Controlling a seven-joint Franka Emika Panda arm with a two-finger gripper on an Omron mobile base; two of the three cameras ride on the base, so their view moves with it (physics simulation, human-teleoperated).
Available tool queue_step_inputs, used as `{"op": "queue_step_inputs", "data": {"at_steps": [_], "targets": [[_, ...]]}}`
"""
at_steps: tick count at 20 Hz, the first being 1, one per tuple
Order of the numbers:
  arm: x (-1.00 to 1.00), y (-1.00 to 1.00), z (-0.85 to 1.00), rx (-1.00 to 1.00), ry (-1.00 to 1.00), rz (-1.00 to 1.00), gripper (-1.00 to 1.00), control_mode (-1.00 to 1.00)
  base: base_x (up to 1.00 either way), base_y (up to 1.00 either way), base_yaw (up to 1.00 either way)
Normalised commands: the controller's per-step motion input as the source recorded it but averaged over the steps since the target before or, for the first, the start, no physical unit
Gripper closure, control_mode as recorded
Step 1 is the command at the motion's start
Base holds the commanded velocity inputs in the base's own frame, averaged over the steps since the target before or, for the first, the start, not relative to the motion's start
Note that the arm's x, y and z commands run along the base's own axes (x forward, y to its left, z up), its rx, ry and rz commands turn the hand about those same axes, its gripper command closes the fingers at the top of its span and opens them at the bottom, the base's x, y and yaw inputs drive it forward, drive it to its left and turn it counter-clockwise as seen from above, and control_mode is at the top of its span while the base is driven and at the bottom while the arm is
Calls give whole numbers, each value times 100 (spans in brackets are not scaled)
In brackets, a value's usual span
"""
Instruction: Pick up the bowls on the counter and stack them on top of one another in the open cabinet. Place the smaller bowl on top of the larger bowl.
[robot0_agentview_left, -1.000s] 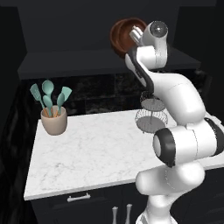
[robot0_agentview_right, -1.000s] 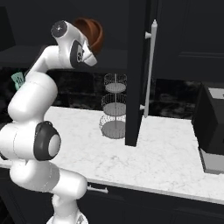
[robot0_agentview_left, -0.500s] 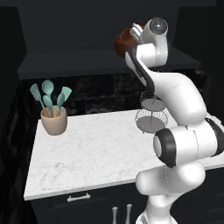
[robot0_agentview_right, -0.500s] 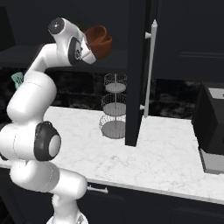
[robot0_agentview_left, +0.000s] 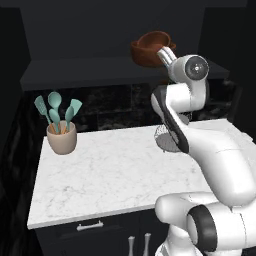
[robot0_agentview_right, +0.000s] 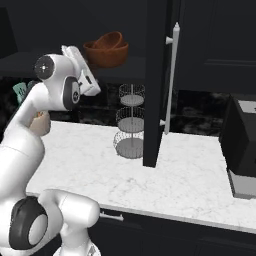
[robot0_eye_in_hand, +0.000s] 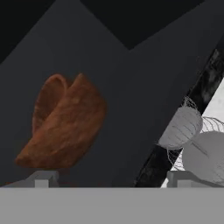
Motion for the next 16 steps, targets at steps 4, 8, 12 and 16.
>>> {"op": "queue_step_inputs", "data": {"at_steps": [4,8,12,16], "targets": [[-100,0,-58,0,-14,0,-100,-100,0,0,0],[-100,0,-93,-4,-4,0,-100,-100,0,0,0],[-100,0,-100,-20,10,1,-100,-100,0,0,0],[-53,9,-64,-13,16,4,-100,-100,0,0,0]]}}
